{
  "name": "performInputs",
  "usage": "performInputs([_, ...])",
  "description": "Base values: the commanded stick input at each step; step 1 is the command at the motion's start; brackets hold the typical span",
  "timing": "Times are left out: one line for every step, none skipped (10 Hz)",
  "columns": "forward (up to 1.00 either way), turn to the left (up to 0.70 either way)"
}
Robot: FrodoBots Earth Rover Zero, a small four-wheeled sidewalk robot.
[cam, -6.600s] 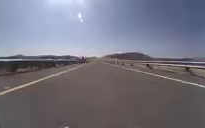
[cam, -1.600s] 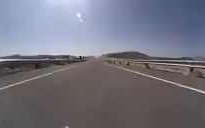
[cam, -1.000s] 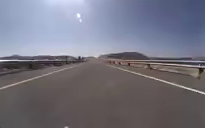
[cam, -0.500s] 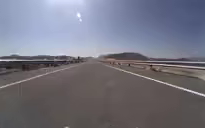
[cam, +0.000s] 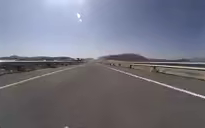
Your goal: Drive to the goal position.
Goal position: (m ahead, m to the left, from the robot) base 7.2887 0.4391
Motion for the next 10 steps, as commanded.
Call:
performInputs([1.00, 0.00])
performInputs([1.00, 0.00])
performInputs([1.00, 0.00])
performInputs([1.00, 0.00])
performInputs([1.00, 0.00])
performInputs([1.00, 0.00])
performInputs([1.00, 0.00])
performInputs([1.00, 0.00])
performInputs([1.00, 0.00])
performInputs([1.00, 0.00])
